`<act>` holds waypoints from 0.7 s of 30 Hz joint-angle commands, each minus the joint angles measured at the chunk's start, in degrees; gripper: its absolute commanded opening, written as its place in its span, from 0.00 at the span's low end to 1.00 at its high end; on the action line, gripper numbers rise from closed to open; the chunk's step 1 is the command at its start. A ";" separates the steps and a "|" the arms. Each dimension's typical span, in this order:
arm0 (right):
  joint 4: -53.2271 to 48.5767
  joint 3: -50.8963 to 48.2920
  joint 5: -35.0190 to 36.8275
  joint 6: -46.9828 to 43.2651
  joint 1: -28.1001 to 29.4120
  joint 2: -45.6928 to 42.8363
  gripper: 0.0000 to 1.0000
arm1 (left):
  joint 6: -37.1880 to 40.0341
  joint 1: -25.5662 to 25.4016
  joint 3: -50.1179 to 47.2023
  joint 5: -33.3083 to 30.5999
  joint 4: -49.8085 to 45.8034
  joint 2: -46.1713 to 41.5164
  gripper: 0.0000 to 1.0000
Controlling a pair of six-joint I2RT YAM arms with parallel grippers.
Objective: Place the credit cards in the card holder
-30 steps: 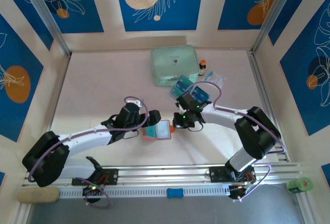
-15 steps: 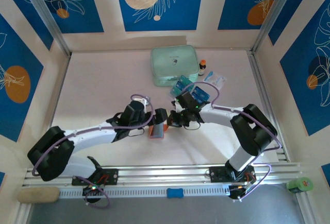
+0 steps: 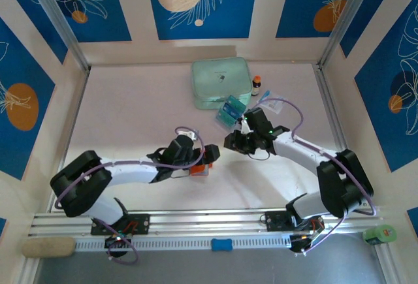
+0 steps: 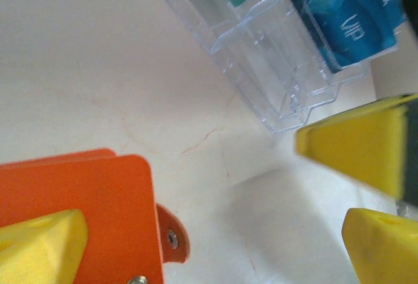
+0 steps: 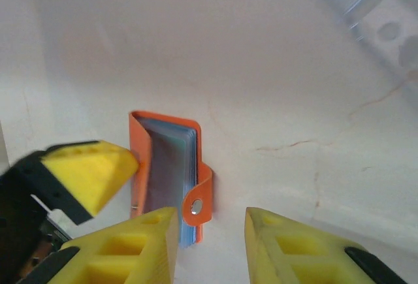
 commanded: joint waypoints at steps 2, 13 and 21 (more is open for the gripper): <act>-3.22 -2.09 -0.84 0.68 -1.27 -1.90 0.33 | -2.55 -2.36 -3.12 -3.84 1.19 3.23 1.00; -2.76 -2.00 -2.31 1.62 2.58 -4.50 0.29 | 2.31 -1.64 4.41 -4.99 -10.09 -4.20 1.00; -1.64 1.49 1.89 4.19 12.72 -3.64 0.19 | 6.64 4.42 8.78 -3.32 -19.68 -12.44 1.00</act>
